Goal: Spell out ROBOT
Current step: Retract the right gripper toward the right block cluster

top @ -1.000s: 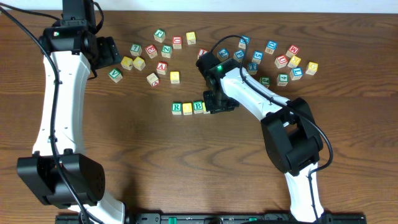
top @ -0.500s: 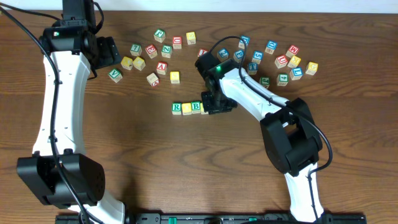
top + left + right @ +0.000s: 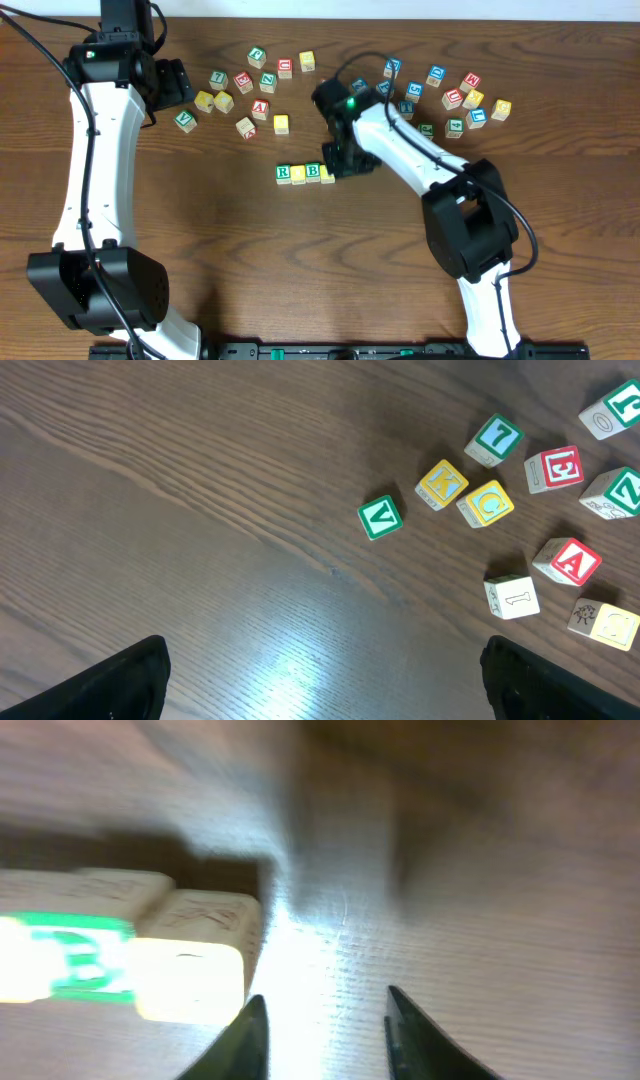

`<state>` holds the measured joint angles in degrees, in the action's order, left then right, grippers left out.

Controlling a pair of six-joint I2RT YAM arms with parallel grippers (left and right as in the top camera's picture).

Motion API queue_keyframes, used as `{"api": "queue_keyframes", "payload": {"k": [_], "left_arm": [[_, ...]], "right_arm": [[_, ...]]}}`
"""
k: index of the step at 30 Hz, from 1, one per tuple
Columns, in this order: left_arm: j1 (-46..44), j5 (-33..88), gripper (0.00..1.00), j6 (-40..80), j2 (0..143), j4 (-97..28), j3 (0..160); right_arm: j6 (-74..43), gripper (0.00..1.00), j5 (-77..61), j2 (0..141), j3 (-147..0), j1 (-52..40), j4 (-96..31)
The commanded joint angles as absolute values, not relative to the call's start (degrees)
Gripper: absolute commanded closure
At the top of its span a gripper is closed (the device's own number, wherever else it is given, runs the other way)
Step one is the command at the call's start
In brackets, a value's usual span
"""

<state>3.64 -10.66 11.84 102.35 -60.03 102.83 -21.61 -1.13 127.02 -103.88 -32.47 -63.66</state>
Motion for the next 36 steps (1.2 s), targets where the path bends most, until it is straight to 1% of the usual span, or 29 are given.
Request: {"api": "queue_keyframes", "payload": {"k": [1, 5, 10, 22, 36], "left_arm": [[3.68, -11.22, 0.02, 11.7, 103.09, -60.2, 102.43], [3.68, -11.22, 0.02, 11.7, 103.09, -60.2, 102.43], [3.68, -11.22, 0.02, 11.7, 103.09, -60.23, 102.43], [3.68, -11.22, 0.02, 11.7, 103.09, -60.23, 102.43], [3.68, -11.22, 0.02, 11.7, 103.09, -60.2, 102.43]], "right_arm": [[-19.25, 0.62, 1.83, 124.03, -111.72, -30.94, -65.43], [-18.74, 0.57, 1.87, 123.96, -119.83, -29.91, -67.57], [-19.31, 0.53, 1.87, 123.96, -124.11, -28.45, -67.26], [-28.34, 0.53, 3.18, 124.16, -123.52, -26.28, -62.67], [-29.32, 0.49, 6.26, 124.53, -123.5, -23.86, -63.26]]}}
